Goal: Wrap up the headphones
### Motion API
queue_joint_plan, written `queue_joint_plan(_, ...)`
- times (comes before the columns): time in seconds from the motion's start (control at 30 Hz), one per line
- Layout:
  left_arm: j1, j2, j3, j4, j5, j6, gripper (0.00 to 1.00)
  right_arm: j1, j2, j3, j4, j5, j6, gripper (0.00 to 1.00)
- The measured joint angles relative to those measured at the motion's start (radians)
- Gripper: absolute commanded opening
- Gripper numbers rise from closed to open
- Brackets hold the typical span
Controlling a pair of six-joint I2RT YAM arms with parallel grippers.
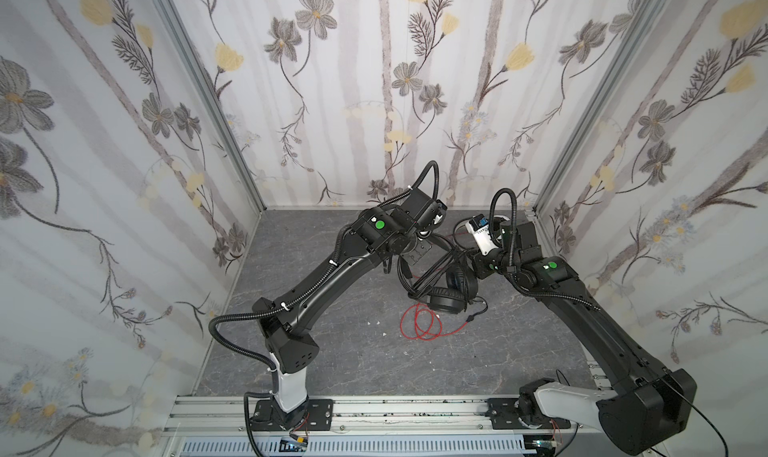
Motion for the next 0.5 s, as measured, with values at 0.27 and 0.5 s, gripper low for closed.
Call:
queue_joint_plan(0.27,0.001,0.011,0.008,-0.009,0.017,-0.004,0.0,-0.005,-0.027,-0.016,0.0,0.016,0.019,0.34)
queue_joint_plan(0.5,0.008,0.011,0.011,-0.024,0.031,-0.005,0.0,-0.007,-0.031,-0.021,0.0,0.04,0.028,0.43)
